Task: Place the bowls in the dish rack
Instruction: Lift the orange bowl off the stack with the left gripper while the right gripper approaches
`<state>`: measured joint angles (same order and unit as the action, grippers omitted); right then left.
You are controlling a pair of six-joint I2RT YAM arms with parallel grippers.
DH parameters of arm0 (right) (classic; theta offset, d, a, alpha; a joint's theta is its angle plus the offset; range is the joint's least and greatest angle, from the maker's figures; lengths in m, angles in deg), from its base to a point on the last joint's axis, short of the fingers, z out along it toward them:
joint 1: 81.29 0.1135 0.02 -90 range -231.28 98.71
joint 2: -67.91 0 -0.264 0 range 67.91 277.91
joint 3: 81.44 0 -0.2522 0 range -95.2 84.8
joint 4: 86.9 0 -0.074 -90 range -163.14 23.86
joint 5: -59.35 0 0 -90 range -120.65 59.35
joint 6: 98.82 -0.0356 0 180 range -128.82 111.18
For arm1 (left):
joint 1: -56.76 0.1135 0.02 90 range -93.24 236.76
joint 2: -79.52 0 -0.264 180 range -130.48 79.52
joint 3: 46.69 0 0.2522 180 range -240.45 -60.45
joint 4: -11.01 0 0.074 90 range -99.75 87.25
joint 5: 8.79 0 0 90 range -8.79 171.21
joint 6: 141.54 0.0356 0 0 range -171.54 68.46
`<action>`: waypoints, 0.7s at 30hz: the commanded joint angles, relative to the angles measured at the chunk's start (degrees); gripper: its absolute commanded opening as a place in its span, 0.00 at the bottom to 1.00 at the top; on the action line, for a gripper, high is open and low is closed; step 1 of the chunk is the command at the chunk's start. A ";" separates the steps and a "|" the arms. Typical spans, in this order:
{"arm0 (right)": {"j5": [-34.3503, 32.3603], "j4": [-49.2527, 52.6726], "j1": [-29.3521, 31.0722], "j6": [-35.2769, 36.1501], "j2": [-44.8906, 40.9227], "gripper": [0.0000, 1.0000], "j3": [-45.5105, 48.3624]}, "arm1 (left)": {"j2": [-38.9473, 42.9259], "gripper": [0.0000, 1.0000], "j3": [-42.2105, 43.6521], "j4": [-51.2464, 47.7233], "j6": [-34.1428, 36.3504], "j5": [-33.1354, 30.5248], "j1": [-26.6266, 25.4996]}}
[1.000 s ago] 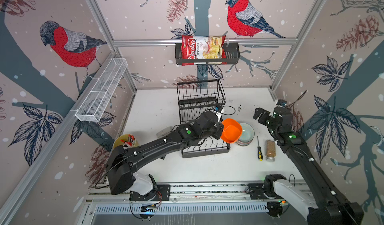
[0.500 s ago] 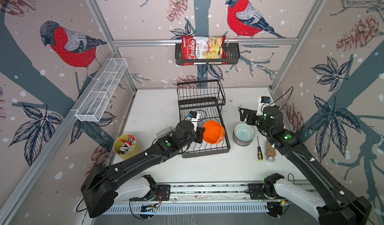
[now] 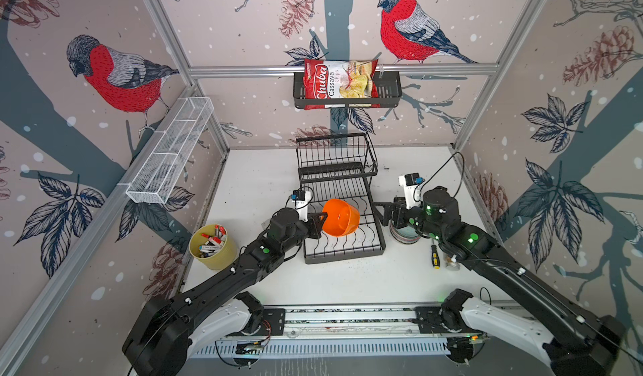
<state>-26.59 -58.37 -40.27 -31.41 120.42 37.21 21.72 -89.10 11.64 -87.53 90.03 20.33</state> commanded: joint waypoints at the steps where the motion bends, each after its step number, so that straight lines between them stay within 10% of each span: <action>1: 4.31 -4.37 1.55 -1.36 0.05 1.00 1.28 | 0.37 0.00 1.48 8.53 -1.35 3.90 1.30; 21: 10.63 -20.35 9.06 -6.56 2.77 0.99 8.04 | -1.12 0.00 6.30 21.66 -5.67 9.90 3.40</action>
<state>-15.88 -75.03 -31.79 -37.31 123.02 45.21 20.82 -82.58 27.64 -92.12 98.46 23.61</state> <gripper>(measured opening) 0.995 0.075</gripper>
